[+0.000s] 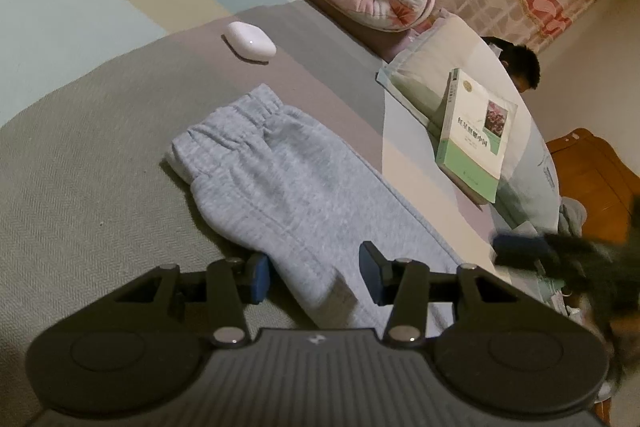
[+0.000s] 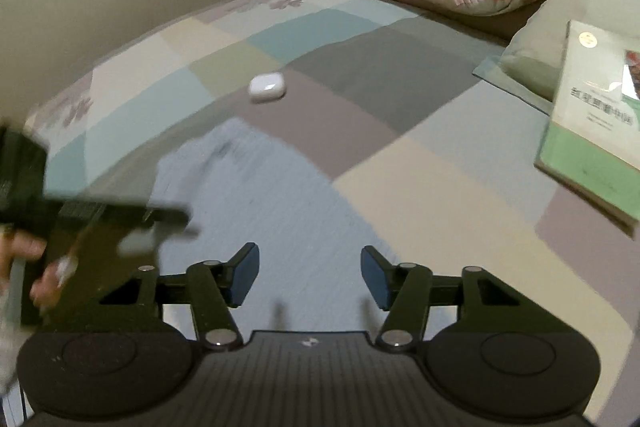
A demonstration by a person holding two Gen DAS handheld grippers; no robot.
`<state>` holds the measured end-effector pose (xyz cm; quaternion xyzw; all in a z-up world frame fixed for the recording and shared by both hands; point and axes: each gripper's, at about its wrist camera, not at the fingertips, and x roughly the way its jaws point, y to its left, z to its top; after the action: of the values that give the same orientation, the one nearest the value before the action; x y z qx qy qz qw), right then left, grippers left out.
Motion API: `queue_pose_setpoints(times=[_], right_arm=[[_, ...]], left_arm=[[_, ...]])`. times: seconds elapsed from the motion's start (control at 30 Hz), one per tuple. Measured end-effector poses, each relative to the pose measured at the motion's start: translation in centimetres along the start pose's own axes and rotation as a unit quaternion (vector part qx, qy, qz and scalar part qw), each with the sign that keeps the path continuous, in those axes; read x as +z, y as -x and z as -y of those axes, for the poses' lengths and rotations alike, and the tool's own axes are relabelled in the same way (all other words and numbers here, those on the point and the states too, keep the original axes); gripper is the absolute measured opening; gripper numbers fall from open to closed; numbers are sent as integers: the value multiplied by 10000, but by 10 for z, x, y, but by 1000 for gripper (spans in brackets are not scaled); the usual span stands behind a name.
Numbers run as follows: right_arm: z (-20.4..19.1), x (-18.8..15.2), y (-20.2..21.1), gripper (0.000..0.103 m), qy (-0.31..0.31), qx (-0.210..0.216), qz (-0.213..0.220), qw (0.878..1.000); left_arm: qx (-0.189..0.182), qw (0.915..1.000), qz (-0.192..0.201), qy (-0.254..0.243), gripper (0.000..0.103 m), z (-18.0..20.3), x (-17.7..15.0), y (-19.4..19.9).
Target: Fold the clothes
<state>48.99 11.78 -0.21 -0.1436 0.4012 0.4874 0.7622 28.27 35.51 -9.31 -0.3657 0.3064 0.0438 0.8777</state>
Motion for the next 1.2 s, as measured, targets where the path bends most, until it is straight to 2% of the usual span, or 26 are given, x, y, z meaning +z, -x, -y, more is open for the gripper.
queue_pose_setpoints(times=[0.1, 0.23, 0.47, 0.63, 0.67, 0.77, 0.83, 0.93, 1.07, 1.2], right_arm=[[23, 17, -32, 61, -234, 352, -64, 9991], [27, 29, -68, 61, -346, 947, -258, 9946], [30, 49, -129, 61, -497, 1994, -606, 9768], [23, 65, -152, 58, -578, 2295, -677, 9692], [23, 66, -153, 56, -602, 2300, -661, 9691], [24, 66, -154, 42, -642, 2188, -573, 9720], [24, 62, -152, 12, -587, 1955, -481, 9778], [20, 61, -138, 10, -381, 1682, -263, 9847], [14, 69, -112, 8, -108, 1409, 82, 9899], [8, 76, -87, 8, 167, 1133, 427, 9925]], left_arm=[[64, 9999, 42, 111, 46, -2, 2, 3], [388, 9989, 224, 137, 46, -5, 4, 7], [339, 9990, 245, 163, 46, -11, 6, 5], [189, 9988, 288, 341, 46, -20, 8, 4], [150, 9986, 309, 409, 45, -23, 8, 4], [46, 9975, 374, 602, 38, -31, 10, 2], [150, 9971, 429, 611, 24, -33, 10, 0], [316, 9973, 504, 430, 12, -29, 10, -2], [657, 9960, 594, -97, 9, -11, 10, -3], [905, 9904, 667, -806, 8, 19, 19, -1]])
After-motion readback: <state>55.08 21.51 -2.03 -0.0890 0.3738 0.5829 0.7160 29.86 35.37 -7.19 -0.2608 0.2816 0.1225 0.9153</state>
